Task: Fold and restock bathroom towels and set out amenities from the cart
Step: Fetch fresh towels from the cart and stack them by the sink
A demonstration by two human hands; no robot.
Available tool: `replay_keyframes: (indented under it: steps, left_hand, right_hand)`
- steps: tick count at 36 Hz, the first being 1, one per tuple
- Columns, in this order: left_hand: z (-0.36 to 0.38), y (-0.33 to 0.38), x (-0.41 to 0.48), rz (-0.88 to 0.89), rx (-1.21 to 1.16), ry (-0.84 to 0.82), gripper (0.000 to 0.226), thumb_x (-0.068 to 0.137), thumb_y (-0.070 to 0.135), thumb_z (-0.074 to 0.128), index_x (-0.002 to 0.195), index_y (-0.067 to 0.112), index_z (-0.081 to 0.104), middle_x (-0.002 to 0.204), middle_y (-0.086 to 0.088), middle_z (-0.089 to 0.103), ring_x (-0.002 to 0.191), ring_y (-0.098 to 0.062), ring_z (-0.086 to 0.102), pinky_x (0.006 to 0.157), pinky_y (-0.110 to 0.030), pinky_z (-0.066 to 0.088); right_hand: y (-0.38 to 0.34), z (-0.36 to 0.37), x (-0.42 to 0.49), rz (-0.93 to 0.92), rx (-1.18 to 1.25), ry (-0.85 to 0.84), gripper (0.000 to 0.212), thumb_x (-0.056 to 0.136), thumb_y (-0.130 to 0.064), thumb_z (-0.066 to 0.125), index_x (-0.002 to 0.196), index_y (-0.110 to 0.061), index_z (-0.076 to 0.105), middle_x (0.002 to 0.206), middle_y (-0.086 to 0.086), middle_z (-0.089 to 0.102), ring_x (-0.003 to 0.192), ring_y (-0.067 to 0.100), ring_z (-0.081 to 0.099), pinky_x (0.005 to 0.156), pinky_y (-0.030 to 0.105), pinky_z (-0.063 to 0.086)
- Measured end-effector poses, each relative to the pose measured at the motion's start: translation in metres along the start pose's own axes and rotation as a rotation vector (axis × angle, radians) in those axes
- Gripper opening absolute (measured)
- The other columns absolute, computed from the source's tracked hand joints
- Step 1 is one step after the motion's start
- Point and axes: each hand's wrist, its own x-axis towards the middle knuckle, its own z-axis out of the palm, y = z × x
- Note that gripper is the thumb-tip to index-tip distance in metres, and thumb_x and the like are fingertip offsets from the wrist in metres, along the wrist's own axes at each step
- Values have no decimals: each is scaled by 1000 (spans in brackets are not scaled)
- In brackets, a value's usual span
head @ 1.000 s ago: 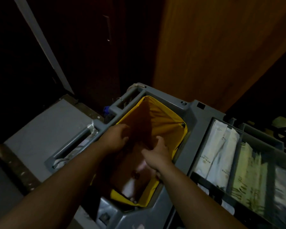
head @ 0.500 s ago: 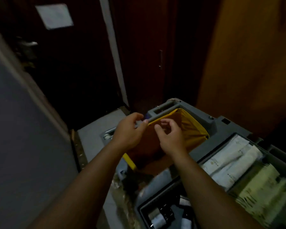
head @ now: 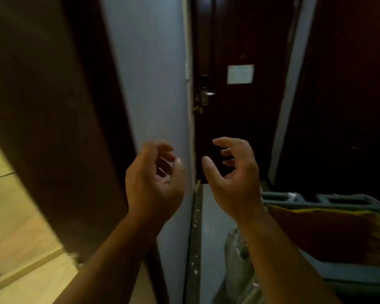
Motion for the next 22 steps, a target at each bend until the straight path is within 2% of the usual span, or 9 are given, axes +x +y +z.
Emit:
replay_keyframes:
  steps: [2, 5, 8, 10, 14, 18, 22]
  left_hand:
    - [-27, 0, 0, 85, -14, 28, 24, 90, -6, 67, 97, 13, 55, 76, 1, 58, 60, -17, 60, 51, -29, 51]
    - [-93, -15, -5, 200, 135, 127, 14, 84, -5, 68, 84, 6, 60, 73, -1, 59, 58, -13, 57, 51, -28, 45]
    - [-162, -48, -2, 129, 211, 240, 15, 79, 2, 70, 86, 10, 61, 78, 1, 61, 63, -16, 60, 52, -33, 46]
    - [-212, -74, 2, 61, 304, 253, 16, 79, 7, 71, 92, 8, 63, 83, 4, 63, 66, -13, 62, 52, -35, 48]
    - [-311, -118, -1, -60, 504, 259, 27, 79, 15, 71, 105, 15, 62, 92, 7, 62, 70, -9, 62, 48, -35, 50]
    - [-400, -164, -11, -171, 700, 247, 33, 81, 18, 72, 111, 19, 59, 97, 7, 59, 72, -7, 56, 52, -31, 50]
    - [-472, -214, -23, -325, 828, 217, 47, 81, 23, 73, 125, 21, 56, 109, 4, 57, 78, -9, 53, 59, -26, 47]
  right_hand:
    - [-26, 23, 0, -131, 11, 57, 26, 88, -22, 74, 110, -15, 64, 109, -1, 58, 92, 6, 56, 78, 17, 47]
    - [-79, 81, -13, -335, 125, 98, 9, 90, -12, 68, 95, -6, 65, 93, 3, 58, 76, 14, 55, 66, 28, 48]
    - [-131, 139, -35, -481, 238, 82, 6, 90, -4, 65, 85, 0, 66, 83, 8, 60, 71, 14, 54, 62, 25, 45]
    - [-161, 184, -50, -495, 274, 8, 7, 91, -7, 67, 88, -1, 69, 88, 8, 64, 77, 12, 56, 68, 21, 46]
    - [-206, 280, -78, -381, 288, -203, 15, 90, -19, 68, 103, -12, 70, 103, -2, 65, 85, 3, 57, 73, 16, 46]
    - [-238, 373, -98, -346, 319, -397, 32, 88, -17, 73, 120, -15, 69, 119, 0, 66, 102, 8, 62, 81, 23, 57]
    - [-261, 456, -115, -311, 325, -618, 46, 91, -25, 70, 136, -22, 61, 138, -3, 57, 123, 6, 53, 98, 25, 53]
